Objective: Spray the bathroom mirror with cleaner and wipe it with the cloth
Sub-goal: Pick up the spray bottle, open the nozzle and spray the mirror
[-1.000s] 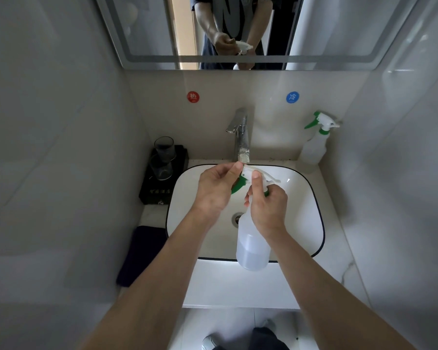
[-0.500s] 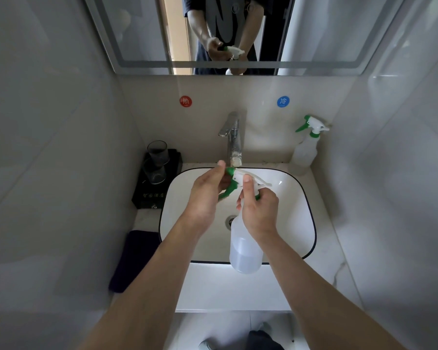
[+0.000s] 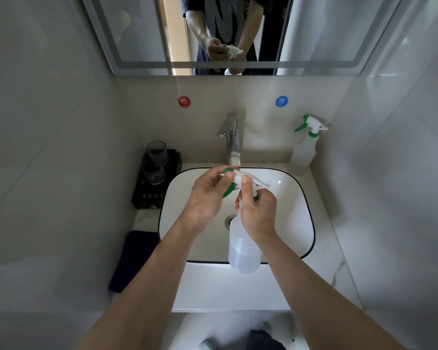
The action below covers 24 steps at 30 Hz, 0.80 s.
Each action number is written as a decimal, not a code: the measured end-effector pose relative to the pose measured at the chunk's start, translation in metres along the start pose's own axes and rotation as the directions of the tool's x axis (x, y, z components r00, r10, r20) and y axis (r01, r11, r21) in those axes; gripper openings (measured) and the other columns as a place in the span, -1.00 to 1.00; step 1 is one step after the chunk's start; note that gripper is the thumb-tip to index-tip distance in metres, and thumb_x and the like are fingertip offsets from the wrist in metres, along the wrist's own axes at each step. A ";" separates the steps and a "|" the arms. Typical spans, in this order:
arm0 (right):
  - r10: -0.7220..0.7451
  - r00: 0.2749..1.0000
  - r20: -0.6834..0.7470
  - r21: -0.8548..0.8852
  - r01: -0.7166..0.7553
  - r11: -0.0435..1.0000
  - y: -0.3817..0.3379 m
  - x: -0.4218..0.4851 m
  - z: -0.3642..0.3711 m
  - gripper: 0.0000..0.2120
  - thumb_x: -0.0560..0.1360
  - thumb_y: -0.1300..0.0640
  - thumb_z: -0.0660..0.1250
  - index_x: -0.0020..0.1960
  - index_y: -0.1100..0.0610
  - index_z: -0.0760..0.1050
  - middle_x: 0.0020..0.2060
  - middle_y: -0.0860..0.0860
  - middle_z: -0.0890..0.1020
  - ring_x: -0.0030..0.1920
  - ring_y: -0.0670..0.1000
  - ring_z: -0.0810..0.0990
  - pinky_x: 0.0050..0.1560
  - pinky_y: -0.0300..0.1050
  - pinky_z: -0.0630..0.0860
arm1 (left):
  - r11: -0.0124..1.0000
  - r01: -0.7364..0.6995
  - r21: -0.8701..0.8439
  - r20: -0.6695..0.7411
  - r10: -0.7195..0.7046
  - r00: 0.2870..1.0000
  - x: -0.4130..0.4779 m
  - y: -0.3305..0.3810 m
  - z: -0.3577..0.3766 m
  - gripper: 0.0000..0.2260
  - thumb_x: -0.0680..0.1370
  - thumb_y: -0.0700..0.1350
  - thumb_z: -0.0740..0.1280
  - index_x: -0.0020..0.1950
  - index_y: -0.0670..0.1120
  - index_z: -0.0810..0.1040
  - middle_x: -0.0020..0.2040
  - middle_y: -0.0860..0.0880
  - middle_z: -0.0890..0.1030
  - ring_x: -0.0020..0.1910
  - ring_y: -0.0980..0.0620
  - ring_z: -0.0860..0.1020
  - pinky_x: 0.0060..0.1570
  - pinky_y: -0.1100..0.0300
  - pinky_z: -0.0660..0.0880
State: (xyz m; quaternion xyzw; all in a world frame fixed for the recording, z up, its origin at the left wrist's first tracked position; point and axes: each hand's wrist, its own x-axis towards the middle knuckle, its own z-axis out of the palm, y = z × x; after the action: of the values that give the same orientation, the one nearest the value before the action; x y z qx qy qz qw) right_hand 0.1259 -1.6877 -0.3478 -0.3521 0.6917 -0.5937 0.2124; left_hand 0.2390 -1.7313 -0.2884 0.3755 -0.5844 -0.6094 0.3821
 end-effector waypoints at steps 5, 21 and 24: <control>0.007 1.000 -0.002 -0.024 -0.007 1.000 0.000 0.001 0.000 -0.37 0.49 -0.40 0.12 -0.47 0.08 0.47 -0.52 0.04 0.60 -0.41 0.00 0.63 -0.27 -0.24 0.50 | 1.000 0.026 0.017 -0.029 -0.025 0.999 0.002 -0.001 0.003 -0.81 0.69 -0.22 0.25 0.10 -0.34 0.58 -0.36 0.20 0.62 -0.37 0.29 0.55 -0.28 0.49 0.42; -0.079 0.997 0.018 -0.263 0.081 0.961 -0.002 -0.004 -0.005 -0.23 0.59 -0.36 -0.04 -0.22 0.30 0.55 -0.32 0.15 0.66 -0.20 0.22 0.63 -0.09 0.13 0.57 | 0.953 0.243 -0.182 -0.009 -0.249 0.969 0.019 0.003 0.007 -0.64 0.64 -0.09 0.33 -0.34 0.08 0.69 -0.33 0.13 0.63 -0.29 0.19 0.59 0.09 0.14 0.46; -0.048 0.999 0.020 -0.280 0.052 0.959 -0.004 -0.003 -0.006 -0.35 0.67 -0.23 0.05 -0.22 0.28 0.55 -0.31 0.13 0.67 -0.22 0.19 0.63 -0.11 0.12 0.58 | 0.940 0.281 -0.196 -0.061 -0.297 0.953 0.020 0.006 0.011 -0.71 0.61 -0.07 0.37 -0.31 0.02 0.65 -0.33 0.07 0.59 -0.25 0.10 0.57 0.07 0.12 0.45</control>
State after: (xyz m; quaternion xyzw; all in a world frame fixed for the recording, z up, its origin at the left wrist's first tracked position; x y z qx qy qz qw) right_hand 0.1245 -1.6819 -0.3426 -0.3998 0.7583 -0.4927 0.1497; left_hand 0.2205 -1.7453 -0.2821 0.4473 -0.4461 -0.6929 0.3475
